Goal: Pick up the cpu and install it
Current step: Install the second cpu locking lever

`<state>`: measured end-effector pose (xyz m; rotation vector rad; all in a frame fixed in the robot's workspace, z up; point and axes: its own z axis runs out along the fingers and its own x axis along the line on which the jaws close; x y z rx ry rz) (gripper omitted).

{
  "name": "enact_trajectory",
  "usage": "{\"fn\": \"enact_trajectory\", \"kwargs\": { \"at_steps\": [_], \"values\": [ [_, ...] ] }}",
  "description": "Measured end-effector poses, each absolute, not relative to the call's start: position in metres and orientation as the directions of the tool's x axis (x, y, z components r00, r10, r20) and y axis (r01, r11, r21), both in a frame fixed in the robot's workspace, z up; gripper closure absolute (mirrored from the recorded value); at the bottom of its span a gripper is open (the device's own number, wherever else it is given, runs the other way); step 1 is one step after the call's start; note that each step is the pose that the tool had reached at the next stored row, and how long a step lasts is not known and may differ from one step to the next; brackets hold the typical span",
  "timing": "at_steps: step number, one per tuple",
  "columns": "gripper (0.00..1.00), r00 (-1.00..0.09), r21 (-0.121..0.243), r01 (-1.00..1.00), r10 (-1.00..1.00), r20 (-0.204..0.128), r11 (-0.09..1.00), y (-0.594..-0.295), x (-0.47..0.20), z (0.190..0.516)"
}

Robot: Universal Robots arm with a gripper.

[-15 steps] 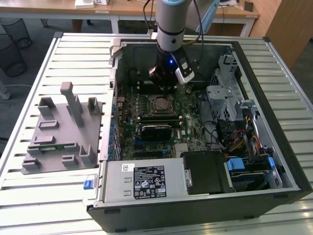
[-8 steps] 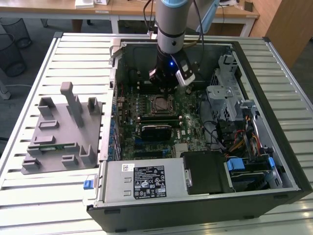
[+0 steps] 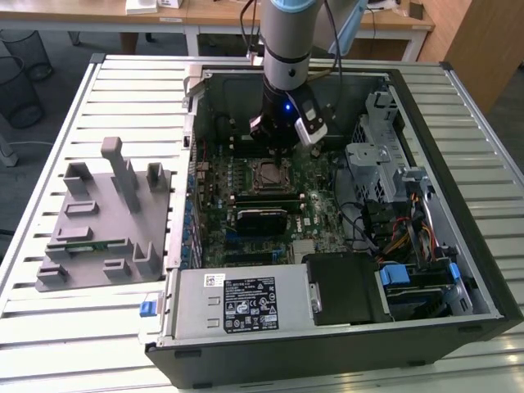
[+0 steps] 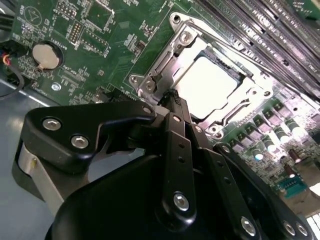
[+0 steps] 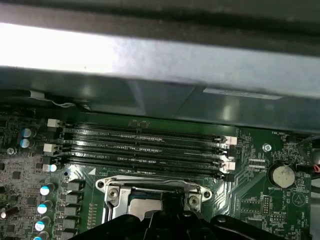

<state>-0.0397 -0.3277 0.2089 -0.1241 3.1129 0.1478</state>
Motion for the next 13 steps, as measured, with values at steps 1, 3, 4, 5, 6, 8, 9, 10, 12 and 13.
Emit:
{"fn": "enact_trajectory", "kwargs": {
  "at_steps": [1,3,4,5,6,8,9,10,12,13],
  "values": [
    [0.89,-0.997,0.094,-0.08,-0.078,-0.026,0.992,-0.328,-0.04,0.211],
    [0.89,-0.997,0.094,-0.08,-0.078,-0.026,0.992,-0.328,-0.04,0.217],
    [0.89,-0.997,0.094,-0.08,-0.078,-0.026,0.992,-0.328,-0.04,0.22],
    [0.89,-0.997,0.094,-0.081,-0.078,-0.026,0.992,-0.328,-0.04,0.224],
    [0.89,-0.997,0.094,-0.081,-0.078,-0.026,0.992,-0.328,-0.04,0.227],
    [0.89,-0.997,0.094,-0.08,-0.078,-0.025,0.992,-0.328,-0.04,0.231],
    [0.89,-0.997,0.094,-0.08,-0.078,-0.024,0.992,-0.328,-0.04,0.231],
    [0.89,-0.997,0.094,-0.08,-0.078,-0.024,0.992,-0.328,-0.04,0.231],
    [0.89,-0.997,0.093,-0.08,-0.079,-0.024,0.992,-0.329,-0.04,0.231],
    [0.89,-0.997,0.093,-0.08,-0.078,-0.024,0.992,-0.33,-0.04,0.231]
  ]
}}
